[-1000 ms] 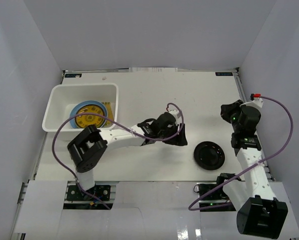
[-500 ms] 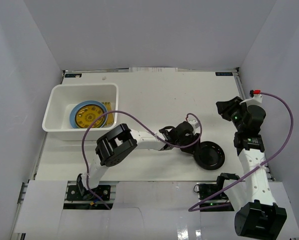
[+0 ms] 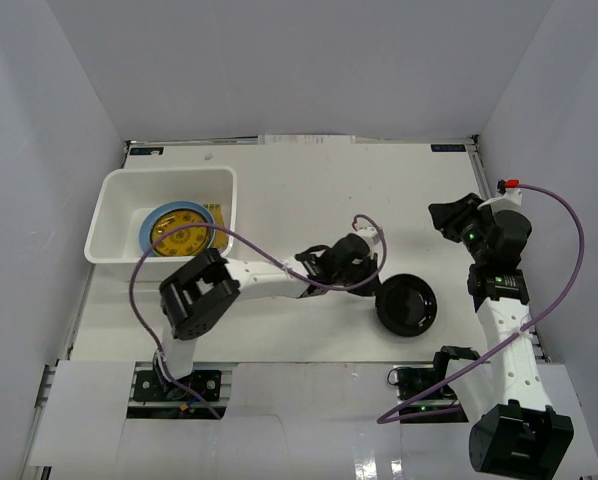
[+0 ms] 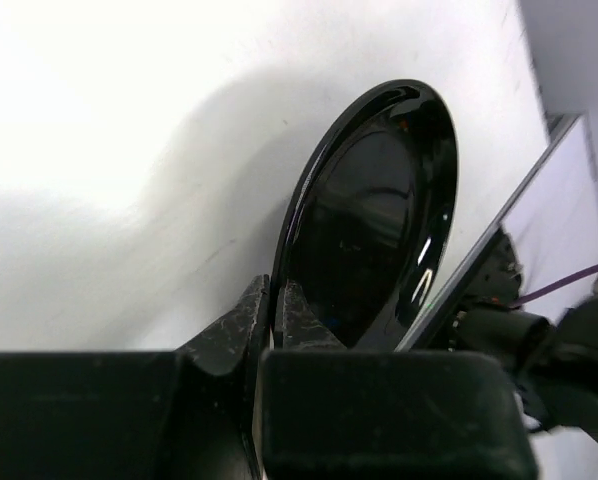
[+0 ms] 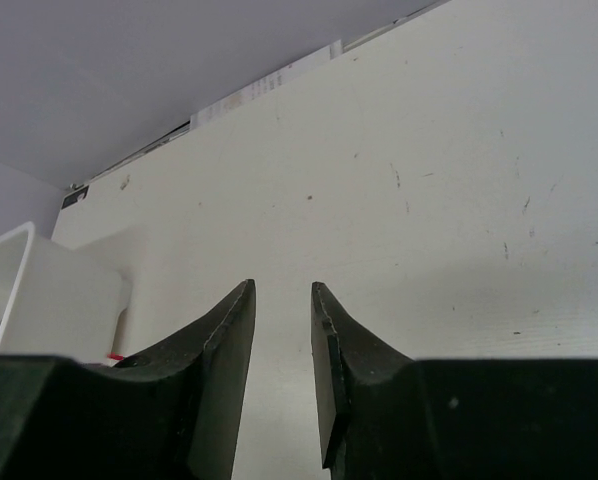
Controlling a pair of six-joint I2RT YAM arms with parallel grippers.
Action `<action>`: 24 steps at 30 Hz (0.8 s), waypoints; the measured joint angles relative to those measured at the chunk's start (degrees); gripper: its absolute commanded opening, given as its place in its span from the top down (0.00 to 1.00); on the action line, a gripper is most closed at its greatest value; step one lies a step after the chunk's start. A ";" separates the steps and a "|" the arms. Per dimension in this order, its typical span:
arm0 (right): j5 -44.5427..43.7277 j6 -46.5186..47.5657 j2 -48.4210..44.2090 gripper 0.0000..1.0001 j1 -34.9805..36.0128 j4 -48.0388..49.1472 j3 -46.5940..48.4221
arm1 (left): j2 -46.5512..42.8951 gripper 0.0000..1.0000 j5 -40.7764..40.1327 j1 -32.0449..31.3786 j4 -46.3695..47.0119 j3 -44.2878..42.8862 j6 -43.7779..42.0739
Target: Place the plates into the plastic bin on the countertop
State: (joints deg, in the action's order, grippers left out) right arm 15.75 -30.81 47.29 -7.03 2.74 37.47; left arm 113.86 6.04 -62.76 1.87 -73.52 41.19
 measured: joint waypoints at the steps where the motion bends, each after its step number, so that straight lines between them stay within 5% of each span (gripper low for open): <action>1: 0.28 -0.17 0.00 0.62 0.00 0.02 0.00 | -3.39 1.00 -0.52 1.07 -0.55 2.08 -0.31; 5: 2.49 -0.98 0.07 0.59 0.02 0.74 -0.04 | -24.00 1.00 -2.43 10.58 -2.49 10.86 -1.36; 13: 3.93 -1.77 4.76 0.57 6.99 3.54 -0.87 | -61.83 1.00 -15.28 40.72 -12.66 14.93 -4.13; 19: 0.48 -1.27 11.96 0.57 23.26 4.44 -0.28 | -61.83 1.00 -11.91 61.33 -15.89 21.90 -4.66; 24: -2.27 -0.22 15.50 0.57 28.13 4.55 0.98 | -53.40 1.00 -8.52 69.85 -20.39 29.09 -3.85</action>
State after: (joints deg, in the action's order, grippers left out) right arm 13.47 -31.03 62.78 21.10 7.29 38.46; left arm 60.47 -2.48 7.09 -18.52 -44.42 37.34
